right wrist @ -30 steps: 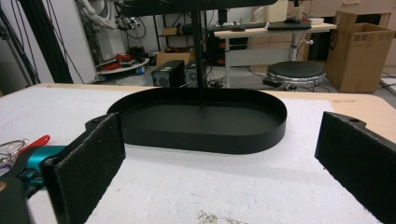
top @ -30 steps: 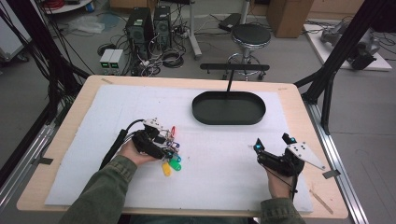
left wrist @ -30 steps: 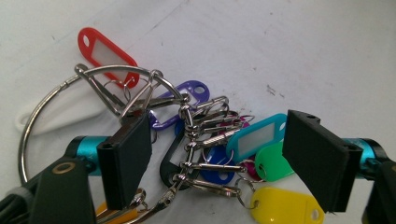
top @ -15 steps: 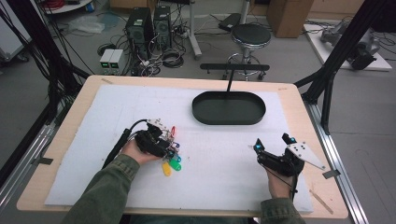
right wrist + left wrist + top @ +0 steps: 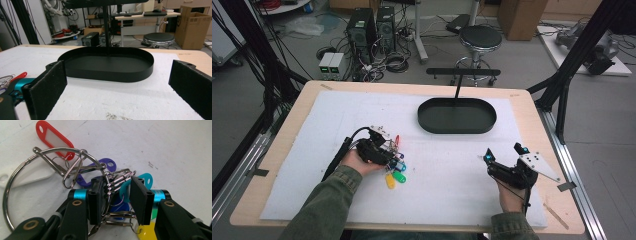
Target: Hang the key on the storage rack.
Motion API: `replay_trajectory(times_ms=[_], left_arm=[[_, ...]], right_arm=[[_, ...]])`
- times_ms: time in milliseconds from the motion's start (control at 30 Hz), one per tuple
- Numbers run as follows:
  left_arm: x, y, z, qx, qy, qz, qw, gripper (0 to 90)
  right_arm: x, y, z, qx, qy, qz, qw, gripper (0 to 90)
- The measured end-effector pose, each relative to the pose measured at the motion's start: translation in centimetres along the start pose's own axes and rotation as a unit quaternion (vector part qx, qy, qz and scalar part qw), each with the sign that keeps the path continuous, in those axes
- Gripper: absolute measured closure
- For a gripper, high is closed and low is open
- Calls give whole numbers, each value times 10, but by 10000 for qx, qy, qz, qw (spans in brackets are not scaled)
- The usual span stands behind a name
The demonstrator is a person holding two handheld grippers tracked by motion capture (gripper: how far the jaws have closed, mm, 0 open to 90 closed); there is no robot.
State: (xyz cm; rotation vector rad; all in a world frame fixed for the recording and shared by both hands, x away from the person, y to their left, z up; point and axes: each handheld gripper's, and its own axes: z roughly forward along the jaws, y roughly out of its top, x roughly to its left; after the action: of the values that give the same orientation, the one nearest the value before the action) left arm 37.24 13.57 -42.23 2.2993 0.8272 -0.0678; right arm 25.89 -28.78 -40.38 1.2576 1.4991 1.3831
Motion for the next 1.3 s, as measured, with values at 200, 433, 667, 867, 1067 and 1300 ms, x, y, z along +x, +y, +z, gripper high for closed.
replay_trajectory(times_ms=[200, 433, 667, 867, 1067, 1300], left_arm=[[5, -1, -5, -86, -202, -80, 9997, 765], [2, 0, -8, -152, -219, 60, 9996, 793], [-3, 2, -15, -165, -150, 226, 9995, 802], [-7, 7, -17, -103, -116, 285, 9995, 805], [-8, 10, -20, -63, -141, 342, 9993, 807], [-11, 16, -32, -119, -98, 391, 9991, 807]], right_arm=[[0, 0, 0, -5, 2, -30, 10000, 6], [0, 0, -1, -39, -10, -27, 10000, 6], [0, 0, -1, -64, -20, -36, 10000, 5], [0, 1, -1, -66, -14, -48, 10000, 5], [0, 1, -2, -82, -23, -18, 10000, 6], [0, 1, -3, -97, -18, -9, 10000, 6]])
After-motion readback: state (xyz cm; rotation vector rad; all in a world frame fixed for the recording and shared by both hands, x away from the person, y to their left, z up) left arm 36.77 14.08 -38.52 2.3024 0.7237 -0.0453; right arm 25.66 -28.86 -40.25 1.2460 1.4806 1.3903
